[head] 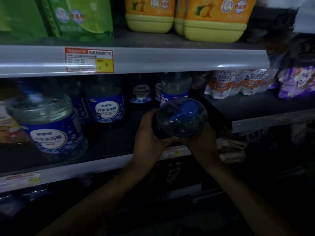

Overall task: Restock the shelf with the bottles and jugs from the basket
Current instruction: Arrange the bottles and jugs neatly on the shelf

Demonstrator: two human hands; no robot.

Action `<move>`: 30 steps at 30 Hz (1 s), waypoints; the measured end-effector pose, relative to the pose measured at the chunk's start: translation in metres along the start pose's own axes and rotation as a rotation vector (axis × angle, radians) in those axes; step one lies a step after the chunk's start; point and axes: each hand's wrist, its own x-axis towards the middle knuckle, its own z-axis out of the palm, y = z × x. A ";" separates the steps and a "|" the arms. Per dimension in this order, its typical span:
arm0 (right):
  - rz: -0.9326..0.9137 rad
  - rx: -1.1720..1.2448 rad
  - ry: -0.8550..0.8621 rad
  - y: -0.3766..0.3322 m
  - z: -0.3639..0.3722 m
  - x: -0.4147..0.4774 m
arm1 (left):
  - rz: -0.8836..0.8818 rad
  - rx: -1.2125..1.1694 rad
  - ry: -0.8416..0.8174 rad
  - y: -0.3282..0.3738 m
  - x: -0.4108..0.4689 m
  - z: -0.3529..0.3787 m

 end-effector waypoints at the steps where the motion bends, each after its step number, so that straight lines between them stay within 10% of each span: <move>1: -0.017 0.011 -0.014 -0.005 0.006 0.000 | 0.000 0.032 0.014 -0.001 0.000 -0.008; 30: 0.017 -0.009 -0.062 -0.026 0.102 0.042 | -0.125 0.040 0.199 -0.036 0.047 -0.064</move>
